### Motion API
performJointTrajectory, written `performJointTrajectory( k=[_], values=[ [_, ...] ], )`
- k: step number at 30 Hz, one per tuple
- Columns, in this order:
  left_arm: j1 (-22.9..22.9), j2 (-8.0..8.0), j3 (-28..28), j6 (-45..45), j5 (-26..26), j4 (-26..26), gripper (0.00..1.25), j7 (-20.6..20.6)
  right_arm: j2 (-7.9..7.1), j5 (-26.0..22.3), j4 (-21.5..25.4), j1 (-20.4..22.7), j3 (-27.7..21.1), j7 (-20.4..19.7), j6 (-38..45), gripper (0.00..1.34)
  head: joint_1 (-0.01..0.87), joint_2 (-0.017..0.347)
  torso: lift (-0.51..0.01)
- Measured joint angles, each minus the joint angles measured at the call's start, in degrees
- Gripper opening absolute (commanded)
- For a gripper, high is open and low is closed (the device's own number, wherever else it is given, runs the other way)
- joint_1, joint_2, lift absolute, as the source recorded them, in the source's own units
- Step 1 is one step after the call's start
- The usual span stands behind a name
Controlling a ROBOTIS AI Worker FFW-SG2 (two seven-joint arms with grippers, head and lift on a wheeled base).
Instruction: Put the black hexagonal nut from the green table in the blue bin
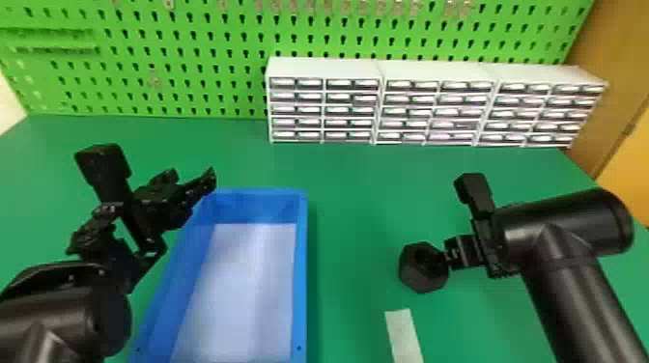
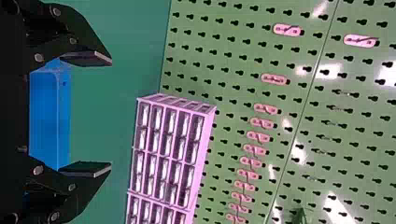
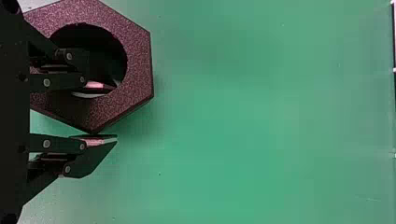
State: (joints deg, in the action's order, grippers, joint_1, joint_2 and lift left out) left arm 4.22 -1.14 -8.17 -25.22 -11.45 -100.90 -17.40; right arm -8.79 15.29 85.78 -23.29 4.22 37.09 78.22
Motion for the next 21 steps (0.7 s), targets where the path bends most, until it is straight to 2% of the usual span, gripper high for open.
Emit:
performJointTrajectory(
  k=[2, 6, 21],
  values=[
    [0.00, 0.00, 0.00, 0.00, -0.03, 0.00, 0.79, 0.00, 0.00, 0.00, 0.00, 0.00, 0.05, 0.00, 0.00, 0.44, 0.691, 0.009, -0.097],
    [0.00, 0.00, 0.01, 0.00, -0.05, 0.00, 0.79, 0.00, 0.00, 0.10, 0.00, -0.04, 0.29, 0.00, 0.00, 0.29, 0.691, 0.009, -0.097],
    [-0.05, 0.00, 0.00, 0.00, -0.16, 0.00, 0.79, 0.00, 0.00, 0.61, 0.00, -0.18, 0.75, 0.00, -0.07, 0.29, 0.691, 0.009, -0.097]
  ],
)
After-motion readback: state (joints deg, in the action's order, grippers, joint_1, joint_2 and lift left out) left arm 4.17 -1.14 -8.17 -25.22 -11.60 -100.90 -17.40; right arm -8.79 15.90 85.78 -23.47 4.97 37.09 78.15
